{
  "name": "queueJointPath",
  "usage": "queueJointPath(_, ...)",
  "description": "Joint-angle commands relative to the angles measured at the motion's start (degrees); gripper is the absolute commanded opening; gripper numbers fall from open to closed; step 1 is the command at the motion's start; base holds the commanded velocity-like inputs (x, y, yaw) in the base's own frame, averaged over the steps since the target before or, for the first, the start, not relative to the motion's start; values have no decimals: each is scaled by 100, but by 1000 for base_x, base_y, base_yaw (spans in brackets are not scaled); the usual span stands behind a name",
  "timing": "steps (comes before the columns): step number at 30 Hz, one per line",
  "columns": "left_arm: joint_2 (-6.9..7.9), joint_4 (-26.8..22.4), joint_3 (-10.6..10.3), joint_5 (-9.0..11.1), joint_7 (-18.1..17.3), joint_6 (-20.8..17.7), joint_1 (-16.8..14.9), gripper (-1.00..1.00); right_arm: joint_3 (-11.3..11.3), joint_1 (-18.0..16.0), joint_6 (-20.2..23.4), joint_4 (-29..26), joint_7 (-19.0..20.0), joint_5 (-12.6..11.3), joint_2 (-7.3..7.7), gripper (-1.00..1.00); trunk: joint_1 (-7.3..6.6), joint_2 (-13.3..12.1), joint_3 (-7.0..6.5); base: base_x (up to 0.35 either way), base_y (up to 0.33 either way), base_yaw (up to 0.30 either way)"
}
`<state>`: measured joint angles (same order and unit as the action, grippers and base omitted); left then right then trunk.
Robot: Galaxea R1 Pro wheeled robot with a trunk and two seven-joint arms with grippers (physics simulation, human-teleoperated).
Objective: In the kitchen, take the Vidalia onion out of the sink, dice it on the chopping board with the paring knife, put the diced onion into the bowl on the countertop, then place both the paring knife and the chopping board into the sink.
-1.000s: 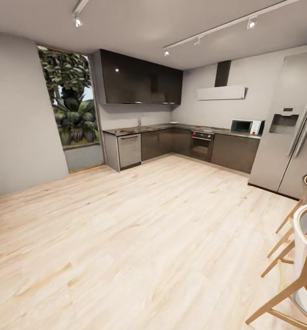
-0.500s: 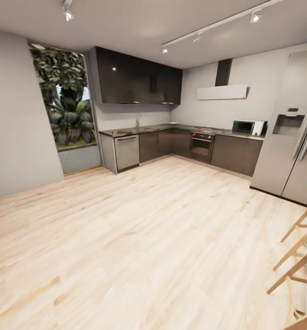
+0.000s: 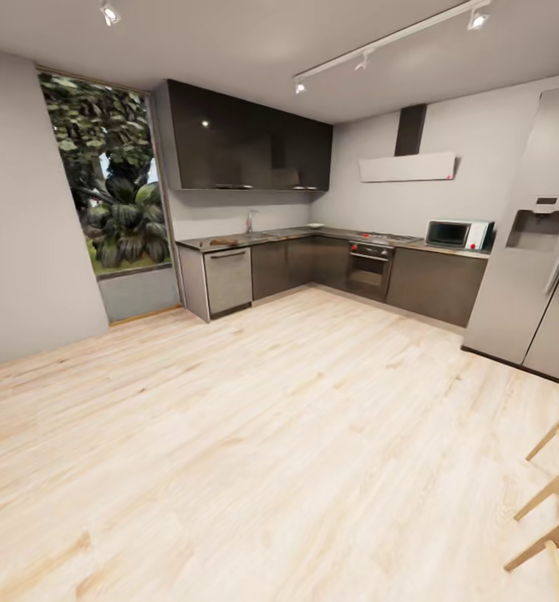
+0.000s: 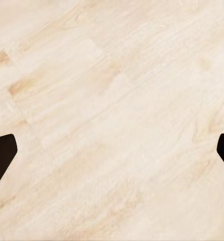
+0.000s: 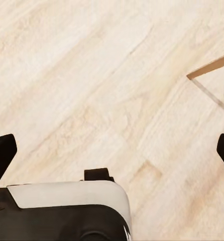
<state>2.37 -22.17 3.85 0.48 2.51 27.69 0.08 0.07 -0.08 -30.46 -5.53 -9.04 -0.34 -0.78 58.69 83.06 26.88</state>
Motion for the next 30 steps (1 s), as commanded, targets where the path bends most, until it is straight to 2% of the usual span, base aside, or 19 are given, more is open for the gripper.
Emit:
queueJointPath(1,0,-4,-2,4,13,9,1,100,3,-1,-13,-1,-19,-2,-2,100,4,2,4,309,109,0)
queueJointPath(30,0,-15,1,-12,12,17,1,100,2,-1,-13,-1,-19,-1,-2,100,4,2,4,294,20,0)
